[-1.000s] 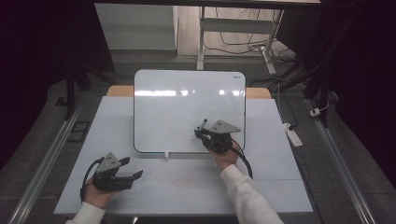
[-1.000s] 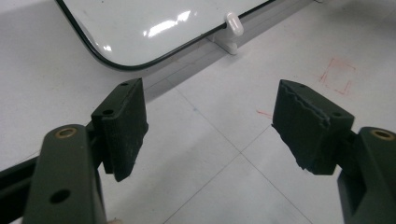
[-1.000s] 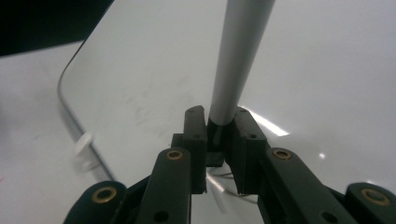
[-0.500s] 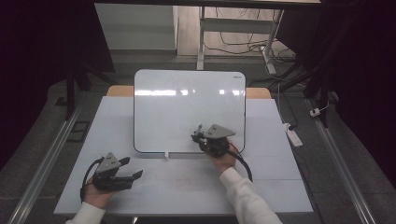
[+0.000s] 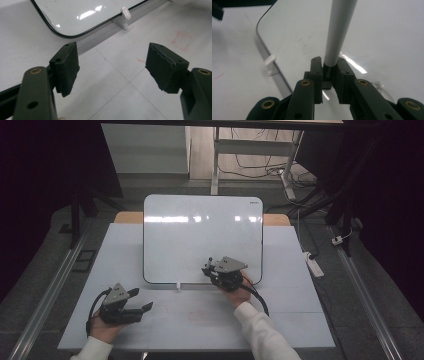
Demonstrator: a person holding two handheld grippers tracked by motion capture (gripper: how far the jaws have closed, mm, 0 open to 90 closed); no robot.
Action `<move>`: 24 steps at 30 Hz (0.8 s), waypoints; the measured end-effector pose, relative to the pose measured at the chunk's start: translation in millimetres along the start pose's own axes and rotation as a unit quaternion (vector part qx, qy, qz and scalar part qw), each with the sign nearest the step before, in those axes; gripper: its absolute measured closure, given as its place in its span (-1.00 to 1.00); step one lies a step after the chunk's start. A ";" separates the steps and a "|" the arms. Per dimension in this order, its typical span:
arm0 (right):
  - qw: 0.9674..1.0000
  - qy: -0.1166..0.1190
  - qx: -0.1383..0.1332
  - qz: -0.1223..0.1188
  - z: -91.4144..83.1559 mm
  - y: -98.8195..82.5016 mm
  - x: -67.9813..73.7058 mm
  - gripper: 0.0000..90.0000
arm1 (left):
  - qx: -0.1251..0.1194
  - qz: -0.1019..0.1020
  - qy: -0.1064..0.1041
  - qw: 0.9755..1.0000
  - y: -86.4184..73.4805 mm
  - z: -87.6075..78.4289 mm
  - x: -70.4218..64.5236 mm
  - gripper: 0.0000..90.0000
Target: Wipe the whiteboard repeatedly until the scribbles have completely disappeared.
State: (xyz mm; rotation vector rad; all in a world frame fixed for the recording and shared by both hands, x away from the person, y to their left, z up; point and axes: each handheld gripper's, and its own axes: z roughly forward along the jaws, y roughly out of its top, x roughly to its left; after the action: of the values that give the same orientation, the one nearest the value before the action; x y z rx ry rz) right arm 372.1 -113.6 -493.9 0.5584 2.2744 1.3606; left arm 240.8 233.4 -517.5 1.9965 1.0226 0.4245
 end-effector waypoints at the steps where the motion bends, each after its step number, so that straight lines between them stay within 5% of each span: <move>1: 1.000 -0.010 -0.011 0.017 -3.7 0.5 -7.8 0.73 | -0.001 0.000 0.000 1.000 -0.1 -0.5 -0.1 -0.39; 4: 0.998 -0.033 -0.025 0.043 -13.5 0.9 -23.6 0.73 | -0.001 -0.001 0.000 1.000 -0.1 -0.4 0.5 -0.39; 9: 1.000 -0.004 0.006 -0.004 -8.6 -3.3 -5.6 0.73 | 0.000 0.000 0.000 1.000 0.1 0.0 0.1 -0.39; 14: 0.998 -0.039 -0.027 0.038 -19.7 -4.0 -25.2 0.73 | -0.002 -0.001 0.001 1.000 -0.1 -0.5 0.5 -0.39; 18: 1.000 -0.013 0.006 -0.011 -13.2 -7.2 -5.0 0.73 | 0.001 0.000 0.001 1.000 0.1 0.7 0.5 -0.39; 24: 0.997 -0.049 -0.024 0.045 -30.6 -11.3 -29.1 0.73 | -0.001 -0.001 0.001 1.000 0.1 0.3 0.7 -0.39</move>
State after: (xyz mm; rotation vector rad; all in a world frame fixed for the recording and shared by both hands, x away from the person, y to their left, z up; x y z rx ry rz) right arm 378.0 -156.2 -486.4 0.7032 2.1563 1.3958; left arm 241.5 233.8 -517.7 1.9945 1.0257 0.4271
